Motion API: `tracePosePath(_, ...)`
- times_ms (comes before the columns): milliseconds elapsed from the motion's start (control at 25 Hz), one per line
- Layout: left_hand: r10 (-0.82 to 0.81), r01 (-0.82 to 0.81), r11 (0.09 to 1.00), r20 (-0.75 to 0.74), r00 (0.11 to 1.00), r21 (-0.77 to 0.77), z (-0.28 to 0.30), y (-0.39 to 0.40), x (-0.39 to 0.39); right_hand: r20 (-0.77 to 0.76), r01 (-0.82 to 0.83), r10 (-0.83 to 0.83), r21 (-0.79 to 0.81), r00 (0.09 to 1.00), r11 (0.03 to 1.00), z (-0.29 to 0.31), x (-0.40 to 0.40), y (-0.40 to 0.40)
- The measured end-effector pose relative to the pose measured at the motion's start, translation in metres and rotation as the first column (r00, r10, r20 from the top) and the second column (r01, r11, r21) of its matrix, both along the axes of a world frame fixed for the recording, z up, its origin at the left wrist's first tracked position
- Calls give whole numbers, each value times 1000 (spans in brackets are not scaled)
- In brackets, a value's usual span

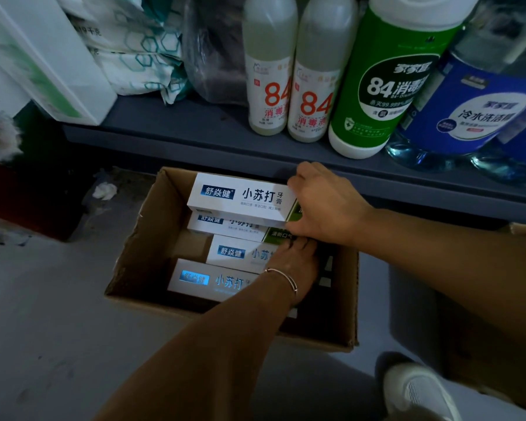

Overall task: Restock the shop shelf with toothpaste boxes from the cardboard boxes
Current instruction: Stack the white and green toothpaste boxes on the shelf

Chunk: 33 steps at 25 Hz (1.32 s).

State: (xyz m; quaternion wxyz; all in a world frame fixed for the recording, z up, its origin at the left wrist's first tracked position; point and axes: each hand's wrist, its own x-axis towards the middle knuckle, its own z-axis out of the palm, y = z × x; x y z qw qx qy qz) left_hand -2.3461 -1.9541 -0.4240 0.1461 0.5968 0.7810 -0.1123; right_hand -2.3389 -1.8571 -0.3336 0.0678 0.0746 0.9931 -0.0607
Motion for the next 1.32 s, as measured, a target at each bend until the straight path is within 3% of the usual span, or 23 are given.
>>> tracePosePath(80, 15, -18, 998, -45, 999, -56, -1, 6, 4, 0, -4, 4, -2, 1000, 1000, 1, 0, 1)
tracePosePath(160, -27, 27, 1000, -87, 996, 2, -7, 7, 5, -2, -11, 11, 2, 1000, 1000, 2, 0, 3)
tracePosePath(280, -27, 28, 996, -14, 1000, 81, 4, 0, 2, -12, -14, 14, -2, 1000, 1000, 5, 0, 5)
tracePosePath(400, 16, -13, 1000, 137, 990, -20, 20, -10, -9, -19, -18, 18, 1, 1000, 1000, 17, 0, 6)
tracePosePath(640, -131, 129, 991, 72, 989, 37, 65, -23, -14, -49, -25, 26, 16, 998, 1000, 48, 6, 3)
tracePosePath(880, -198, 203, 972, -55, 979, 118, 152, -44, -19, -121, -6, 7, 13, 993, 1000, 123, 19, 0)
tracePosePath(1320, -229, 285, 936, -256, 939, 208, 367, -55, -16, -262, 100, -84, 50, 962, 994, 318, 53, 24)
